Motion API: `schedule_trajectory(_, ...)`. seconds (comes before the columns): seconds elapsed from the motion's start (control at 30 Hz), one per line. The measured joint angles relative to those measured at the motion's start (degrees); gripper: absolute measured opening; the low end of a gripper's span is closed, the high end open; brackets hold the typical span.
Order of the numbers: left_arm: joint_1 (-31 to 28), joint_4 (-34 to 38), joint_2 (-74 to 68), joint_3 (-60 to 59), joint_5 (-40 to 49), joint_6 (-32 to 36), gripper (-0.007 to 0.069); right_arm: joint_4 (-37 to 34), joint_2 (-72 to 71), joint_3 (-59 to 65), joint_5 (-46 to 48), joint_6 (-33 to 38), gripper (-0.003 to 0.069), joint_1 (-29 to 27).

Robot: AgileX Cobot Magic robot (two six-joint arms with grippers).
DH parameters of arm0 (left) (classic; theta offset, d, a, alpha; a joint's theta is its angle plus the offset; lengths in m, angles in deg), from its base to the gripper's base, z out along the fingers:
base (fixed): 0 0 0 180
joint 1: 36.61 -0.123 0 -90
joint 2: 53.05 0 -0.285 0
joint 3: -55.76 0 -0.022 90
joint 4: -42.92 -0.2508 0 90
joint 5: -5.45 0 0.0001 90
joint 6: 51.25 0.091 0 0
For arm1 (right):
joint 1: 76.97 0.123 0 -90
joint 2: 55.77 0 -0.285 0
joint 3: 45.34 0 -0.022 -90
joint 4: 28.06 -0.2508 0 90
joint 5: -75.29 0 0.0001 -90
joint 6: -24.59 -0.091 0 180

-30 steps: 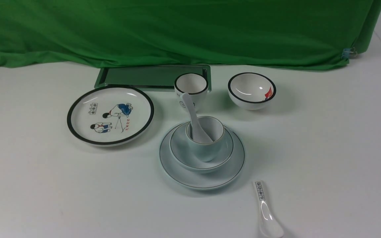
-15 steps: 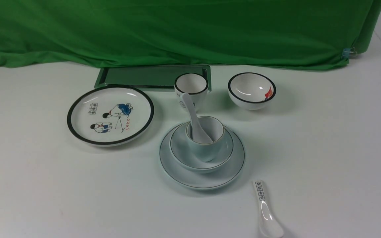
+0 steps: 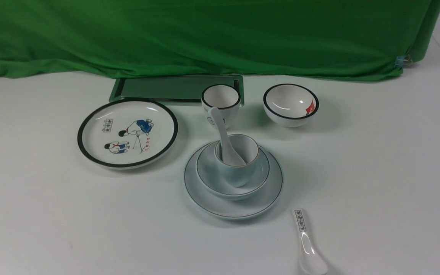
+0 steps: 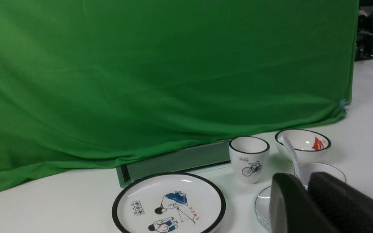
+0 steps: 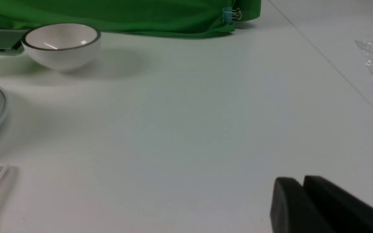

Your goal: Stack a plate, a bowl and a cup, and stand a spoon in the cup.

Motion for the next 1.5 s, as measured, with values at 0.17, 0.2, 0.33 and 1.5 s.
schedule_trajectory(0.17,-7.16,2.58,-0.06,-8.21,-6.05,0.22,-0.0038,0.0,0.0,0.0,0.0,0.0,0.012,0.0)
schedule_trajectory(0.2,-7.53,2.61,-0.06,-8.48,-6.05,0.22,-0.0038,0.0,0.0,0.0,0.0,0.0,0.012,0.0)
schedule_trajectory(0.33,-14.92,2.78,-0.06,-13.61,-6.46,0.22,-0.0038,0.0,0.0,0.0,0.0,0.0,0.0123,0.0)
schedule_trajectory(1.5,-18.0,2.39,-0.06,-14.88,-0.63,5.45,-0.0031,0.0,0.0,0.0,0.05,0.0,0.0196,0.0)
